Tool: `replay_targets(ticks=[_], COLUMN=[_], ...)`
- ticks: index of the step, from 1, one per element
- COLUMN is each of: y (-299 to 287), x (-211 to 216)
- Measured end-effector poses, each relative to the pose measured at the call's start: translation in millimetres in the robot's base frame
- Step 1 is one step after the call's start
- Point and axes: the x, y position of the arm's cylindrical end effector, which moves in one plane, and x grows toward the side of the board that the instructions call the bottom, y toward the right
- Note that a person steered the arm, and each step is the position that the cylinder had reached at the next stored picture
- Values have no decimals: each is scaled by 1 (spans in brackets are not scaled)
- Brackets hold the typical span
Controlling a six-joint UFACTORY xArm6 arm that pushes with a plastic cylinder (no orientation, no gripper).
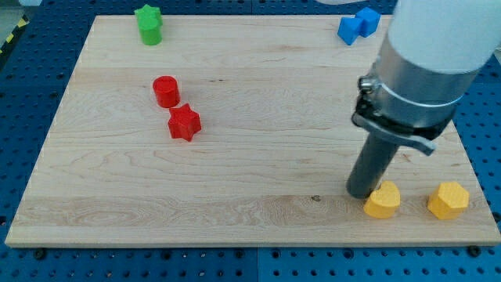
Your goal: Slide the yellow heart to the right of the yellow hexagon
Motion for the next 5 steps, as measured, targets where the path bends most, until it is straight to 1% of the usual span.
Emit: replay_targets(ticks=[2,5], y=[-3,8], x=[25,30])
